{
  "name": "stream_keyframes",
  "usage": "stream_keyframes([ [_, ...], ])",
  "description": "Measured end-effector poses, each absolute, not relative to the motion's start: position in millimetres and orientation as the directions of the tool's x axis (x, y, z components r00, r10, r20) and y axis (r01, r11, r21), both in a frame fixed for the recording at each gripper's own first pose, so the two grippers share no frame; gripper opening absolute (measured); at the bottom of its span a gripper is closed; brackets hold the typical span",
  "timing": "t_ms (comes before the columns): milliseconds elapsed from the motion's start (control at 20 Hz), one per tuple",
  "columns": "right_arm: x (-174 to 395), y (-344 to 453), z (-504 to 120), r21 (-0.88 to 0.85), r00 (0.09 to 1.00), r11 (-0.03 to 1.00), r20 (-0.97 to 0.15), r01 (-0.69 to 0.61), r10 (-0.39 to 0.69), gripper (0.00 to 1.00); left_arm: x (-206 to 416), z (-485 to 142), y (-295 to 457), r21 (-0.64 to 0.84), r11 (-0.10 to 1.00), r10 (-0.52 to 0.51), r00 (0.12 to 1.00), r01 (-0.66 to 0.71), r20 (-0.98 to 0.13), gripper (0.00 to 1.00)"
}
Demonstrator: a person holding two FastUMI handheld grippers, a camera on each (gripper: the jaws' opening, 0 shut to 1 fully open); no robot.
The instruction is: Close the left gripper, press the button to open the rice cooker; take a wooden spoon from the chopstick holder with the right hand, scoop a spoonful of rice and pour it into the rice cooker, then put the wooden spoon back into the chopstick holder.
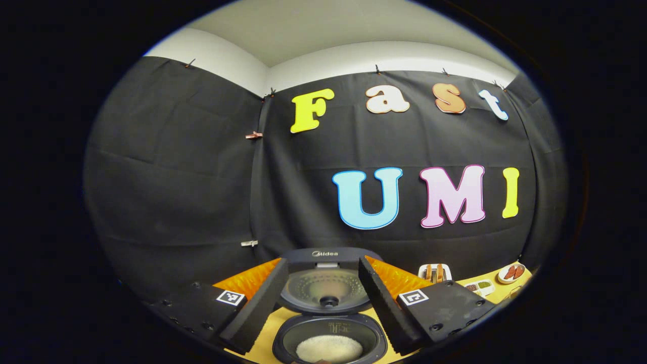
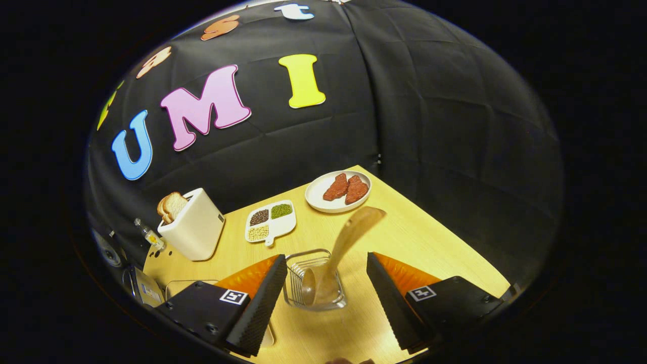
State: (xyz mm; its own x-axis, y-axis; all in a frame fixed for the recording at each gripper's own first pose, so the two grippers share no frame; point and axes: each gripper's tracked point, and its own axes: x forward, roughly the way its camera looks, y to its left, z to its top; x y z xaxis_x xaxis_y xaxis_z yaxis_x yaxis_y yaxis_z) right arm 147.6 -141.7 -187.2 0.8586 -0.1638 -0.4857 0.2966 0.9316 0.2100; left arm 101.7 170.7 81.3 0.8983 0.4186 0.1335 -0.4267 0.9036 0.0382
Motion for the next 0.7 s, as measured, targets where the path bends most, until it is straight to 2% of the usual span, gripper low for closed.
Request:
stream_keyframes([
  [100,114,-144,-186,0.183,0.843,0.931,-0.505,0.315,-0.186,0.99,118,89,178,0.060,0.911,0.394,0.904,-0.408,0.167,0.92],
  [350,43,-143,-174,0.153,0.823,0.918,-0.513,0.367,-0.244,0.99,162,97,194,0.092,0.929,0.331,0.917,-0.358,0.223,0.95],
  [500,23,-135,-165,0.164,0.822,0.908,-0.508,0.385,-0.257,0.99,186,94,202,0.106,0.936,0.305,0.925,-0.335,0.228,0.96],
  [700,13,-117,-155,0.167,0.836,0.913,-0.488,0.371,-0.250,0.99,208,85,215,0.104,0.932,0.323,0.926,-0.347,0.196,0.99],
])
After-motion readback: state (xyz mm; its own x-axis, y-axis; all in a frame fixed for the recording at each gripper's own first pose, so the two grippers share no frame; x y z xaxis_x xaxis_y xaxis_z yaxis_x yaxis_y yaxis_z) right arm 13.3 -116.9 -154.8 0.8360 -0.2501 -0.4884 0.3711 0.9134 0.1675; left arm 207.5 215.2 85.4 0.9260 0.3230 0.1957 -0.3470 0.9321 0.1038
